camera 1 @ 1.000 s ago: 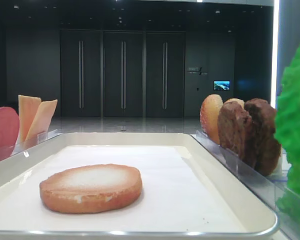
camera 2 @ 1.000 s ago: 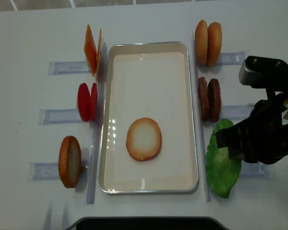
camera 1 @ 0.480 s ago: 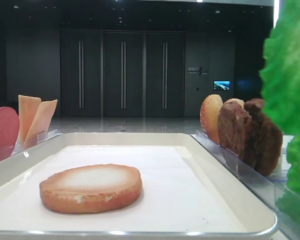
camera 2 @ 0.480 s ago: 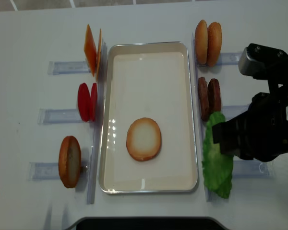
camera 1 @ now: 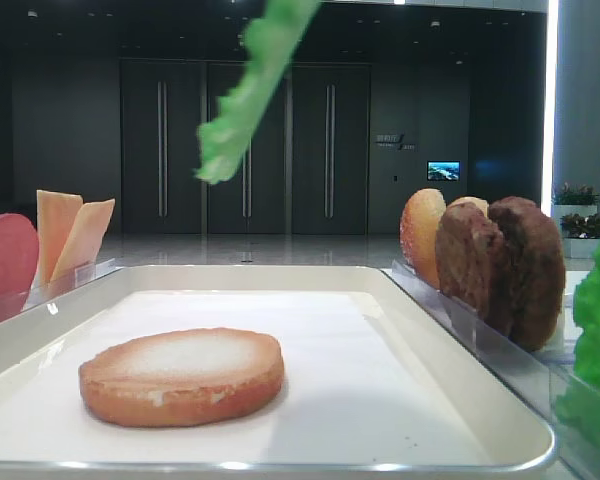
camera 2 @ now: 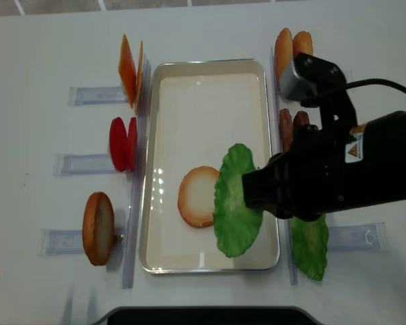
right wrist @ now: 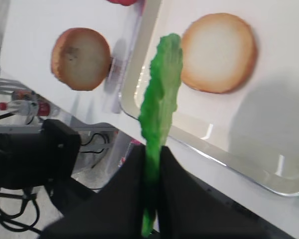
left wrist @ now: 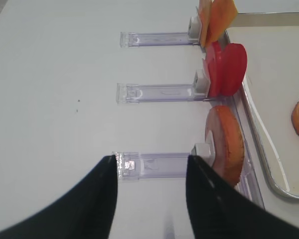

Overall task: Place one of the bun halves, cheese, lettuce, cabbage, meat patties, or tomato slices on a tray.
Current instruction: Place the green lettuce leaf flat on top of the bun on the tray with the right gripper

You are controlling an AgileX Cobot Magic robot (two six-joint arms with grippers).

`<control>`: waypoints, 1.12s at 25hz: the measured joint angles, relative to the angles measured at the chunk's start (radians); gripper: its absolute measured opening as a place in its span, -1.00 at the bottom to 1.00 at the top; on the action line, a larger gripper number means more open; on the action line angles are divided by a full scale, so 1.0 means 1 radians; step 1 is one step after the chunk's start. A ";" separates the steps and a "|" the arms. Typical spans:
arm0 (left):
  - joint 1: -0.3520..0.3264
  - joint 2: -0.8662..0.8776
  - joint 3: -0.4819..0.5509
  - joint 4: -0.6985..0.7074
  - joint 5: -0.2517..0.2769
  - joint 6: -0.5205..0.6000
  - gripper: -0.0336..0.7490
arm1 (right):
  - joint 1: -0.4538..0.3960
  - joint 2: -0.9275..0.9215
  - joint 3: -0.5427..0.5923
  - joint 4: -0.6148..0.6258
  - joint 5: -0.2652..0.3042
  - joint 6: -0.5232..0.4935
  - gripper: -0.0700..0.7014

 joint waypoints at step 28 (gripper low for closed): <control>0.000 0.000 0.000 0.000 0.000 0.000 -0.03 | -0.208 0.496 0.093 1.152 0.250 -1.331 -0.75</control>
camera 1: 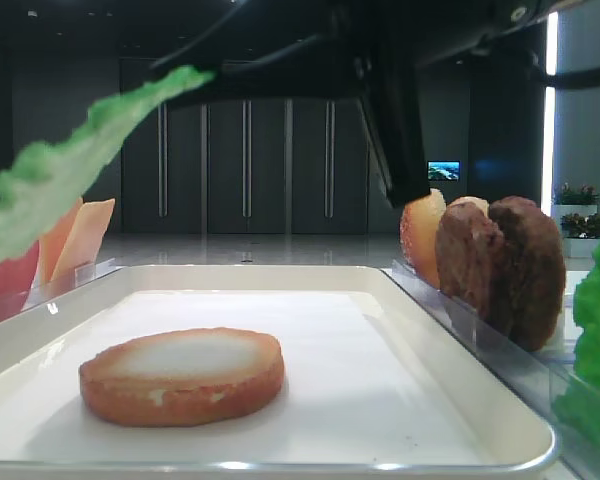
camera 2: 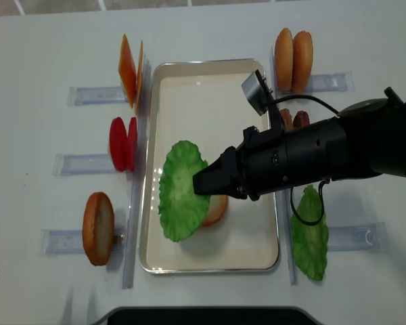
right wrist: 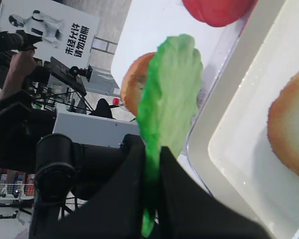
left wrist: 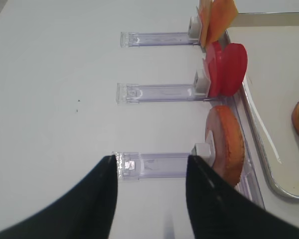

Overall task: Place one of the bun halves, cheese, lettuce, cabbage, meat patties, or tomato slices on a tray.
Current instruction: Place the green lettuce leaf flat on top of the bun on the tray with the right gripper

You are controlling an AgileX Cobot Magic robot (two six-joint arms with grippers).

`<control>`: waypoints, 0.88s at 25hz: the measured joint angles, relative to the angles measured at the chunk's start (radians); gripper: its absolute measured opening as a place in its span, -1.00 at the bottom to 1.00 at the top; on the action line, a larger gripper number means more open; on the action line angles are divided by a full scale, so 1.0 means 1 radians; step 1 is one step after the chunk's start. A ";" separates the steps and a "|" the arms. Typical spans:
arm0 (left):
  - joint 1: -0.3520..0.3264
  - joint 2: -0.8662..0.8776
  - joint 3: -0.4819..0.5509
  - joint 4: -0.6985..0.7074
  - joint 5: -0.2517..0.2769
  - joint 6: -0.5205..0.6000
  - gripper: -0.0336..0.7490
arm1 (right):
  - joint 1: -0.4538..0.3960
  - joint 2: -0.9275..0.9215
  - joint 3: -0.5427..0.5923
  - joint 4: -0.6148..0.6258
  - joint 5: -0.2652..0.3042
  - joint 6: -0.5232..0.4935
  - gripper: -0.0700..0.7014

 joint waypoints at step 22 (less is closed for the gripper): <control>0.000 0.000 0.000 0.000 0.000 0.000 -0.03 | -0.030 0.083 0.000 0.003 -0.041 -0.073 -0.75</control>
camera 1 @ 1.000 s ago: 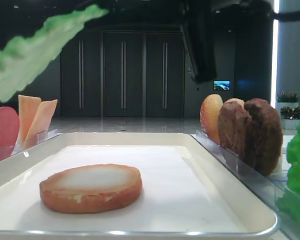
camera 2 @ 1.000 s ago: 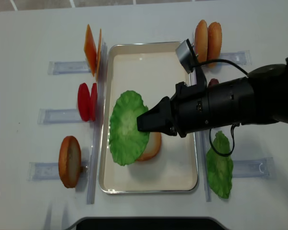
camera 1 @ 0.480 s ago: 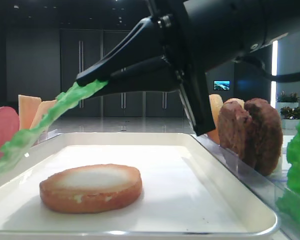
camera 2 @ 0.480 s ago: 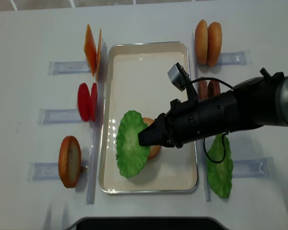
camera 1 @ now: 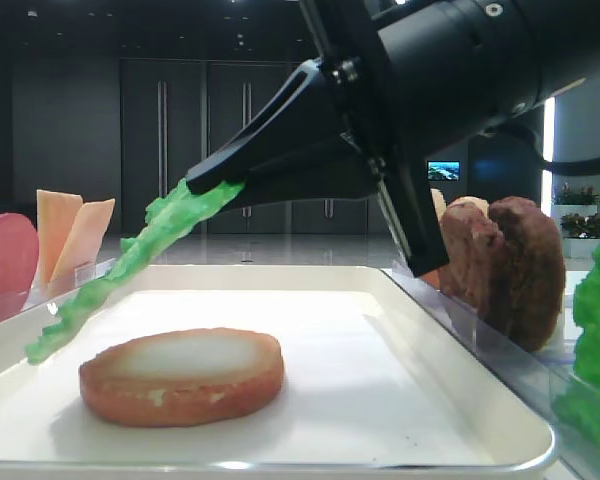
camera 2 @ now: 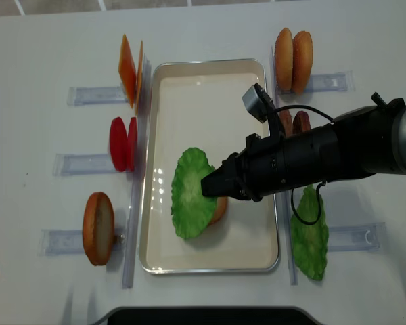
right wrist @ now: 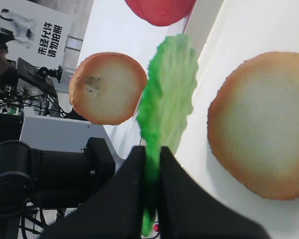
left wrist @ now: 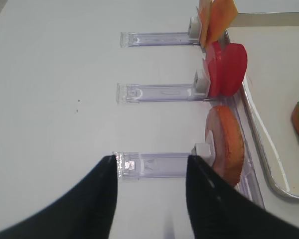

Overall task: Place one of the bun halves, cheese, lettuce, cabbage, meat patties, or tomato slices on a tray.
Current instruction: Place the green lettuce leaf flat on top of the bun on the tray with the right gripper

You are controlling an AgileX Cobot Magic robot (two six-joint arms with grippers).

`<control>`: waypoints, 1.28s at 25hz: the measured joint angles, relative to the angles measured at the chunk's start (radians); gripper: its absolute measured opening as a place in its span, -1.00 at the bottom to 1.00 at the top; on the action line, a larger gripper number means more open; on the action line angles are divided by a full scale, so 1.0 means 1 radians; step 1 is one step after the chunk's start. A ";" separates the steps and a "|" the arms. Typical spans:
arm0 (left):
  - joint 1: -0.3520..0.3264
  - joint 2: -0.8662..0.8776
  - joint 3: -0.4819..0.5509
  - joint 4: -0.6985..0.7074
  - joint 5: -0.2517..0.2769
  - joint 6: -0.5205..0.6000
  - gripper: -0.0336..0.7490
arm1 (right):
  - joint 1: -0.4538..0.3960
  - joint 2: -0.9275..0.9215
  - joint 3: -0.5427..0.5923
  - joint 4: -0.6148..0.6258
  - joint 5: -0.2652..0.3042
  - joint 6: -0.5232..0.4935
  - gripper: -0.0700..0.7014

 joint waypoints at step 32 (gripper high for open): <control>0.000 0.000 0.000 0.000 0.000 -0.001 -0.03 | 0.022 0.000 -0.016 0.002 -0.169 -0.002 -0.75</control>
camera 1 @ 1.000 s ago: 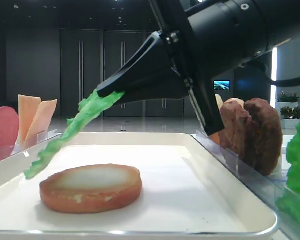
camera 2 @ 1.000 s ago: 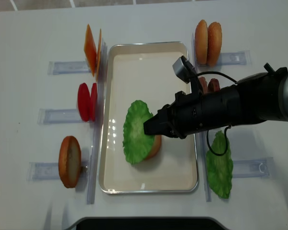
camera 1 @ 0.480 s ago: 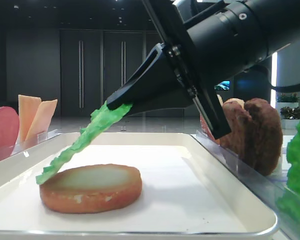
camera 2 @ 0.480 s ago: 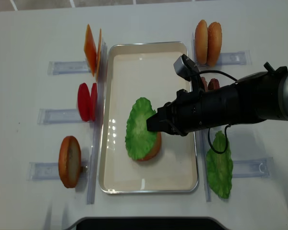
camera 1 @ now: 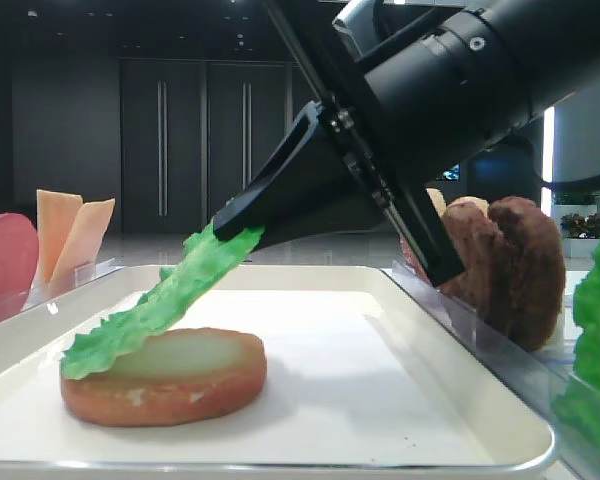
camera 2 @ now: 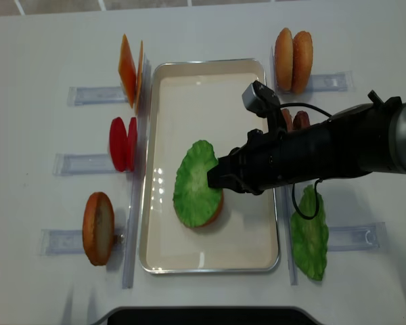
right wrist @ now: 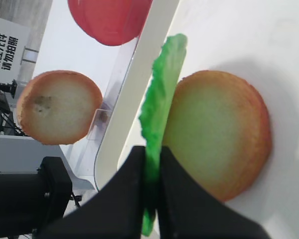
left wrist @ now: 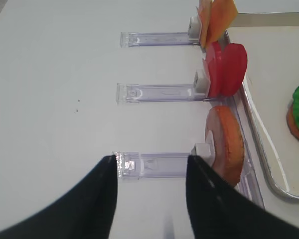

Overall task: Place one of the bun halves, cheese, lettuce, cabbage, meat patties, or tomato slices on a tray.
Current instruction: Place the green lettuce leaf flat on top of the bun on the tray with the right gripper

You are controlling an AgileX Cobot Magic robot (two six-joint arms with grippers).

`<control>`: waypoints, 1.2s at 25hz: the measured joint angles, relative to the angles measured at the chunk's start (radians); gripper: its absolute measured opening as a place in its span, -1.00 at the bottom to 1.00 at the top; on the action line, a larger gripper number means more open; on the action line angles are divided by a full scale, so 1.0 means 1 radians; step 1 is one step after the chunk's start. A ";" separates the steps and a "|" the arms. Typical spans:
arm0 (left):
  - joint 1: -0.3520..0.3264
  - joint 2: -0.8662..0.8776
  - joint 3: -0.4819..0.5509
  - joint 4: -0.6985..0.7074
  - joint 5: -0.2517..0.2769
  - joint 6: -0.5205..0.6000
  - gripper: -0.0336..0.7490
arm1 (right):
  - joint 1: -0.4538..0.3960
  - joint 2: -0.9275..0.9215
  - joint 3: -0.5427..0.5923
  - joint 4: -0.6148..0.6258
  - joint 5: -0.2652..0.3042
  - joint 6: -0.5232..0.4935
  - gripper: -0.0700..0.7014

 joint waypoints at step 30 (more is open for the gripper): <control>0.000 0.000 0.000 0.000 0.000 0.000 -0.03 | 0.028 0.000 0.000 -0.026 -0.075 0.000 -0.10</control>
